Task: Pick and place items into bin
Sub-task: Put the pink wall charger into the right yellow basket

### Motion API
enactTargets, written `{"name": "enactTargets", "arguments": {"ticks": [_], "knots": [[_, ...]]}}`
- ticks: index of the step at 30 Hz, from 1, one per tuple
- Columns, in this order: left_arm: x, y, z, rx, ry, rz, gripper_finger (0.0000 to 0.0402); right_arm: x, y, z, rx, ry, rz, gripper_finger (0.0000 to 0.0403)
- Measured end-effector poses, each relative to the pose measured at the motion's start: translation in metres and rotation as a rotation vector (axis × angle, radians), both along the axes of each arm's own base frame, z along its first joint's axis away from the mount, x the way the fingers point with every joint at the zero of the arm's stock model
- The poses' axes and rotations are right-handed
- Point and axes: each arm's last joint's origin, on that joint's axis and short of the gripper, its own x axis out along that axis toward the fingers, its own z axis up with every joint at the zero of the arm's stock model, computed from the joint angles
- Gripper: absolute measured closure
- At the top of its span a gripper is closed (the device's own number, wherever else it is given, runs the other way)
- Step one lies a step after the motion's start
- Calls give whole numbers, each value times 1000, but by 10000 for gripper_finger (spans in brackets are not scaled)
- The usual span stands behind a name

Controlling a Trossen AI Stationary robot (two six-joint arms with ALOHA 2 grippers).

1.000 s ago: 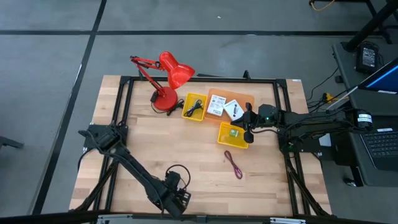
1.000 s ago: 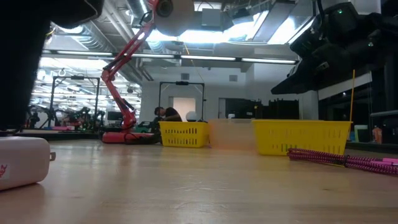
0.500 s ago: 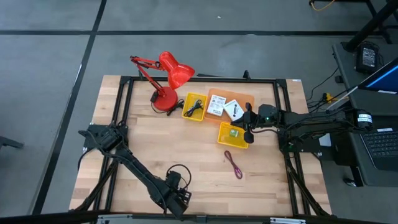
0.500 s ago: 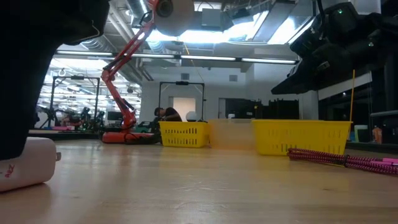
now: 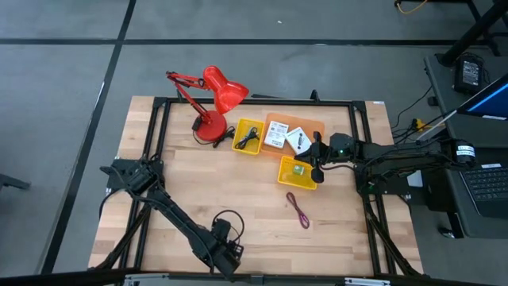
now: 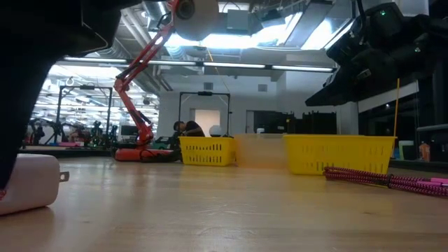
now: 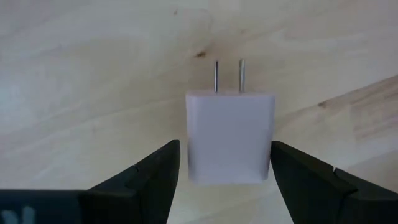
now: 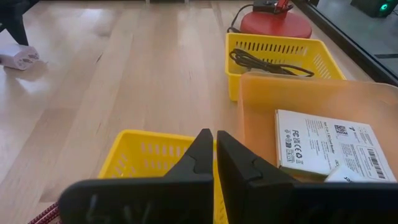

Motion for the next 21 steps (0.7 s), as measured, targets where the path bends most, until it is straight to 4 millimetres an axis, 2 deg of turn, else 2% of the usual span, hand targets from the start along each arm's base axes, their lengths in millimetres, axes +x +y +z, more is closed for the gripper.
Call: {"name": "enactTargets", "arguments": {"ticks": [21], "knots": [[1,0,-6,4,20,-24,158,0,0,0,17,-1,-7,397]]}}
